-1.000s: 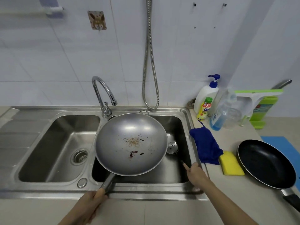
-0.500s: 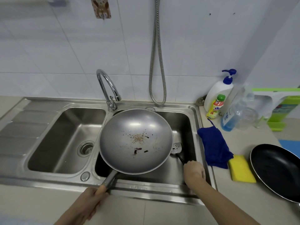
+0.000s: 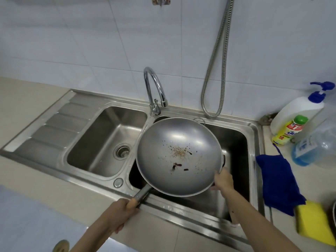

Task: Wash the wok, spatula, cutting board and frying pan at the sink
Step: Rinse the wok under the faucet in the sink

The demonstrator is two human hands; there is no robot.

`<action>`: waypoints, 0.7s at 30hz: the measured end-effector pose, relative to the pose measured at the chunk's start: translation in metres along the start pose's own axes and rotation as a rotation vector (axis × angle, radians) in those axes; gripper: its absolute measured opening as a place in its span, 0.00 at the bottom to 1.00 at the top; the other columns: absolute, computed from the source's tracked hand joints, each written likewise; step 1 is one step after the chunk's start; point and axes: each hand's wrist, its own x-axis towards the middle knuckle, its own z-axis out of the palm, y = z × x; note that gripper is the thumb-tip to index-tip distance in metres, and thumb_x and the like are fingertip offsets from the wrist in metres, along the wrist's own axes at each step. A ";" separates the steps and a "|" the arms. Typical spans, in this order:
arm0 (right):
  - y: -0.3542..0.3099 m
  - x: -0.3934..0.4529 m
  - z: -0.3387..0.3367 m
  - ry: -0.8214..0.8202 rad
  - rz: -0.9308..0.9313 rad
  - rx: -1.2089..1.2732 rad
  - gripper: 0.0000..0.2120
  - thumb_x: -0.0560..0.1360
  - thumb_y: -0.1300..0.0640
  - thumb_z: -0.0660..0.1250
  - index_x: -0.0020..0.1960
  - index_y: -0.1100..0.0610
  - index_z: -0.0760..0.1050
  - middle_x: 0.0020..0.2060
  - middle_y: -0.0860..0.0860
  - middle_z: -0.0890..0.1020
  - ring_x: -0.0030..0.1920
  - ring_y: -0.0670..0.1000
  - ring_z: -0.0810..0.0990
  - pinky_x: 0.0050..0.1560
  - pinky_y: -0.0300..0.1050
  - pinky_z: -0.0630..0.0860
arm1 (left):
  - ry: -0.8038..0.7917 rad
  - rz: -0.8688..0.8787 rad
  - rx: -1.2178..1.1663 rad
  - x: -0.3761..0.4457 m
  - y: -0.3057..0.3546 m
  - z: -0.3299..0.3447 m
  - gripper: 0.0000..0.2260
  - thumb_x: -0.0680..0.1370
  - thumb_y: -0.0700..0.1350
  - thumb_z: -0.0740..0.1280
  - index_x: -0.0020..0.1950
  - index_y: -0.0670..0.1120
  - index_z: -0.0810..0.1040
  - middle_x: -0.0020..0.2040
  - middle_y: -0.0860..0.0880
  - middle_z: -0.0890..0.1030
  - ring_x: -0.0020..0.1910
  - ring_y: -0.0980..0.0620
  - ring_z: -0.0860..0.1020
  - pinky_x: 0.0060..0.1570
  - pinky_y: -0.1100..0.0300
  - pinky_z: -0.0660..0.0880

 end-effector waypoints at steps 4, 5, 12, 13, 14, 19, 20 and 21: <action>0.001 0.006 -0.002 -0.016 -0.039 -0.034 0.04 0.80 0.59 0.58 0.51 0.60 0.68 0.45 0.57 0.79 0.28 0.55 0.83 0.31 0.47 0.81 | -0.039 -0.039 0.173 0.009 -0.002 -0.005 0.13 0.72 0.56 0.66 0.48 0.48 0.73 0.36 0.48 0.78 0.27 0.51 0.74 0.24 0.62 0.69; 0.002 0.007 -0.002 -0.013 -0.054 -0.043 0.04 0.80 0.59 0.59 0.50 0.60 0.68 0.44 0.58 0.80 0.28 0.55 0.83 0.29 0.46 0.80 | -0.020 -0.029 0.255 0.012 -0.001 -0.009 0.14 0.70 0.59 0.67 0.46 0.51 0.74 0.37 0.51 0.78 0.31 0.52 0.76 0.27 0.63 0.70; -0.002 0.015 -0.006 -0.065 -0.021 -0.098 0.05 0.80 0.59 0.60 0.47 0.61 0.68 0.42 0.61 0.80 0.26 0.56 0.82 0.27 0.45 0.78 | 0.403 0.140 0.282 0.060 0.044 -0.059 0.14 0.73 0.57 0.67 0.37 0.47 0.73 0.31 0.50 0.80 0.33 0.52 0.80 0.38 0.55 0.76; -0.004 0.014 -0.006 -0.069 -0.016 -0.108 0.06 0.80 0.59 0.60 0.48 0.62 0.68 0.42 0.62 0.80 0.26 0.57 0.82 0.26 0.45 0.77 | 0.398 0.183 0.234 0.071 0.056 -0.068 0.12 0.74 0.54 0.67 0.36 0.47 0.73 0.30 0.50 0.81 0.32 0.52 0.80 0.39 0.55 0.77; -0.005 0.015 -0.007 -0.076 0.001 -0.116 0.06 0.80 0.59 0.61 0.48 0.62 0.68 0.42 0.62 0.80 0.26 0.57 0.82 0.25 0.45 0.78 | 0.391 0.229 0.194 0.083 0.069 -0.075 0.11 0.74 0.51 0.66 0.36 0.47 0.73 0.29 0.50 0.81 0.30 0.52 0.80 0.39 0.55 0.78; 0.003 0.030 -0.007 -0.085 0.027 -0.234 0.10 0.78 0.55 0.63 0.51 0.62 0.71 0.41 0.60 0.81 0.36 0.60 0.84 0.42 0.58 0.81 | 0.428 0.489 0.153 0.153 0.154 -0.105 0.05 0.75 0.45 0.66 0.47 0.44 0.76 0.42 0.50 0.79 0.43 0.49 0.78 0.45 0.56 0.73; 0.005 0.032 -0.006 -0.089 0.038 -0.244 0.09 0.78 0.54 0.63 0.50 0.62 0.71 0.41 0.60 0.81 0.37 0.59 0.83 0.43 0.58 0.81 | 0.440 0.534 0.140 0.166 0.170 -0.108 0.09 0.75 0.45 0.67 0.53 0.44 0.75 0.48 0.49 0.76 0.47 0.49 0.76 0.49 0.56 0.72; 0.006 0.034 -0.004 -0.085 0.052 -0.245 0.09 0.78 0.54 0.63 0.49 0.60 0.71 0.42 0.59 0.81 0.38 0.59 0.83 0.44 0.58 0.81 | 0.471 0.577 0.125 0.176 0.186 -0.111 0.13 0.75 0.44 0.67 0.59 0.42 0.73 0.53 0.47 0.74 0.51 0.48 0.74 0.52 0.56 0.70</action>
